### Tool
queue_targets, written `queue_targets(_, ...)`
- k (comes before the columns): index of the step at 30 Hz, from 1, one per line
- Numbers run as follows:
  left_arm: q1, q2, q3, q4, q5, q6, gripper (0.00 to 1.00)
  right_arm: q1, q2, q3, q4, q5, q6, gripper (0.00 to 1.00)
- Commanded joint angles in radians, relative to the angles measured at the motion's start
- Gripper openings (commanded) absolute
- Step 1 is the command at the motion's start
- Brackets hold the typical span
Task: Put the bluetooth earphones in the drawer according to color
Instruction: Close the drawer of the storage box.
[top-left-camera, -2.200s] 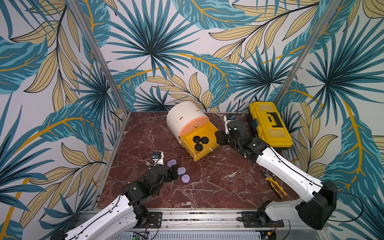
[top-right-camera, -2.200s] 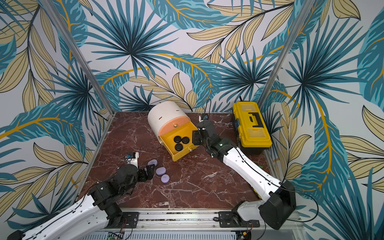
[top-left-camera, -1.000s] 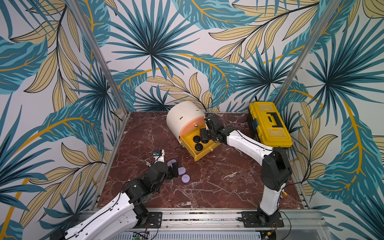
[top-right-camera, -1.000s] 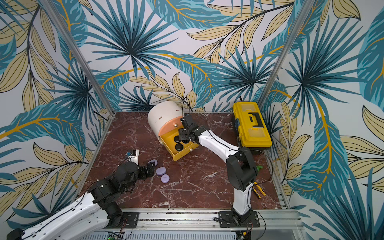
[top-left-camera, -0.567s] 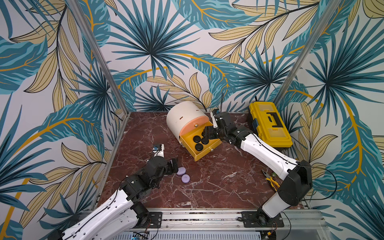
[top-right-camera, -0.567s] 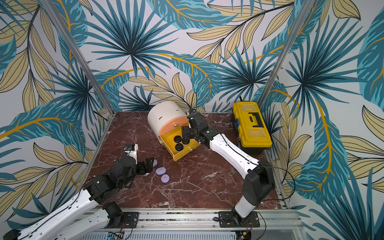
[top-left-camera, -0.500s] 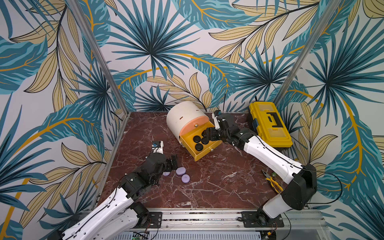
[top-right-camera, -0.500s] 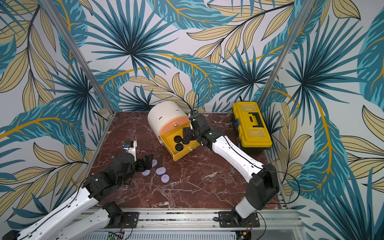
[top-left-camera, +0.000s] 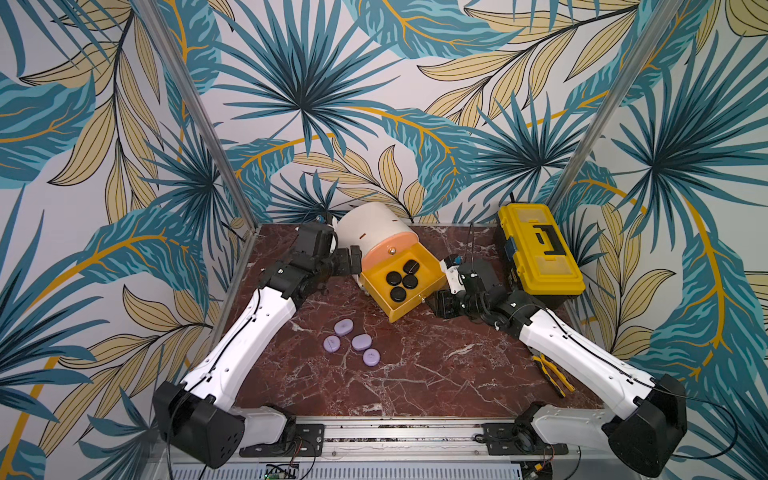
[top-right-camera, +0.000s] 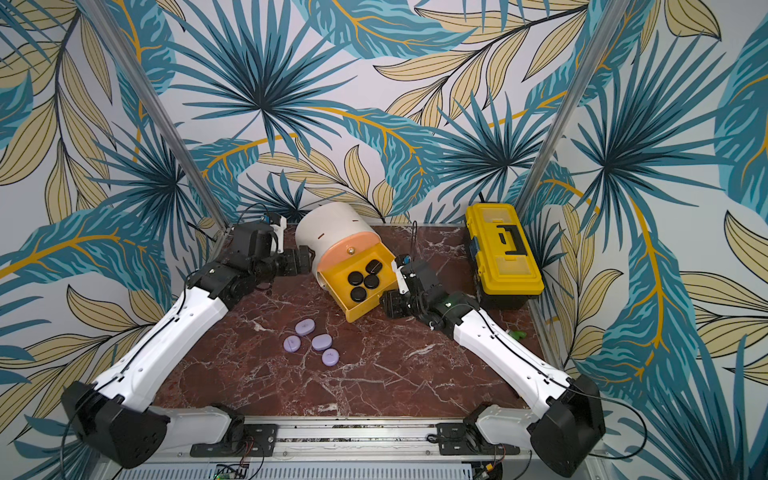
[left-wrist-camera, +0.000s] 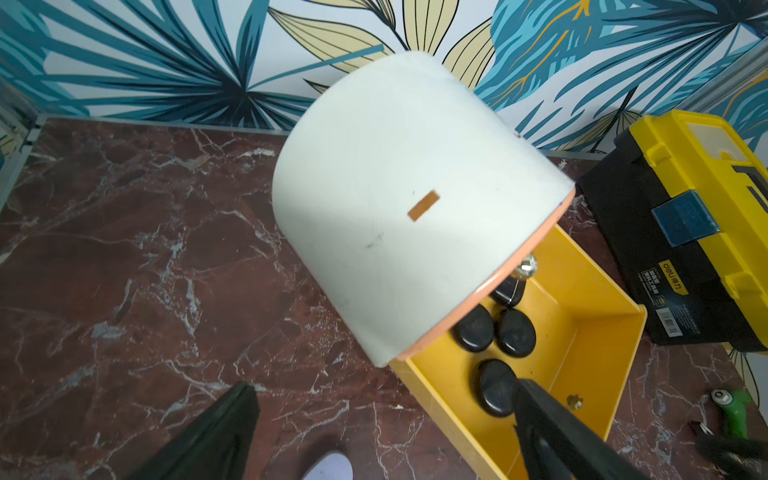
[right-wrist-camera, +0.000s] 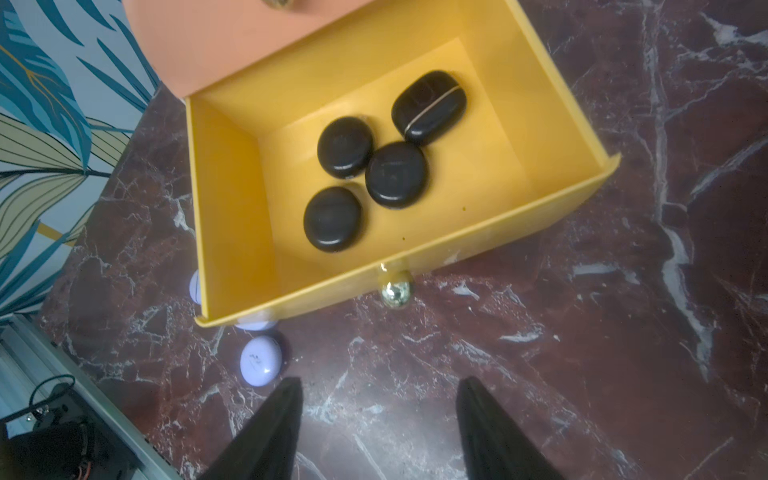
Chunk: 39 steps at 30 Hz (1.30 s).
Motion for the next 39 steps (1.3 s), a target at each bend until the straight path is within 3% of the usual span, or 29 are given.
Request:
queue_targets(1, 0.034, 0.109, 0.145, -0.033, 0.042, 0.066, 1.00, -0.008, -0.023, -0.062, 0.036, -0.040, -0.005, 0.61)
queue_targets(6, 0.088, 0.294, 0.338, -0.031, 0.080, 0.107, 0.95, -0.015, 0.004, -0.108, 0.089, -0.074, -0.028, 0.55)
queue_targets(15, 0.088, 0.541, 0.617, -0.133, 0.132, 0.172, 0.86, -0.025, 0.131, -0.109, 0.205, -0.101, -0.074, 0.50)
queue_targets(25, 0.088, 0.577, 0.569, -0.118, 0.133, 0.181, 0.76, -0.033, 0.229, -0.051, 0.311, -0.091, -0.083, 0.45)
queue_targets(39, 0.089, 0.556, 0.453, -0.062, 0.161, 0.174, 0.76, -0.034, 0.316, 0.023, 0.418, -0.159, -0.025, 0.45)
